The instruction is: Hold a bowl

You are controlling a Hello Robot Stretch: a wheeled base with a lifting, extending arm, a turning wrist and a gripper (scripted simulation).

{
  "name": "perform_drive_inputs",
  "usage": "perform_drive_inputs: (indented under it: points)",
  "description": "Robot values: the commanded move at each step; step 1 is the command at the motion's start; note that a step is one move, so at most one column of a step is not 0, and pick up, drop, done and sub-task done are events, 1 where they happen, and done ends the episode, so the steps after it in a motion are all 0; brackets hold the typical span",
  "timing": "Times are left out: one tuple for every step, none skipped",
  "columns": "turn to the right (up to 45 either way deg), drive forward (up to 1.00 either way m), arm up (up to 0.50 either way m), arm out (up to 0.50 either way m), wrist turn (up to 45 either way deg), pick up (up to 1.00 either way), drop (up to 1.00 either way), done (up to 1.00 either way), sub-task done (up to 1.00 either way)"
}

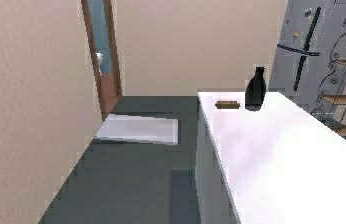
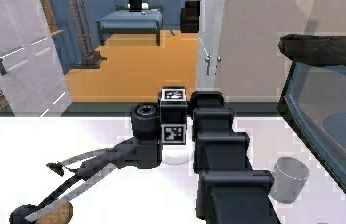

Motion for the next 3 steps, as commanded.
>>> perform_drive_inputs:
  points:
    - [0.0, 0.0, 0.0, 0.0, 45.0, 0.0, 0.0, 0.0, 0.0]
    - [0.0, 0.0, 0.0, 0.0, 45.0, 0.0, 0.0, 0.0, 0.0]
    - [0.0, 0.0, -0.12, 0.0, 0.0, 0.0, 0.0, 0.0, 0.0]
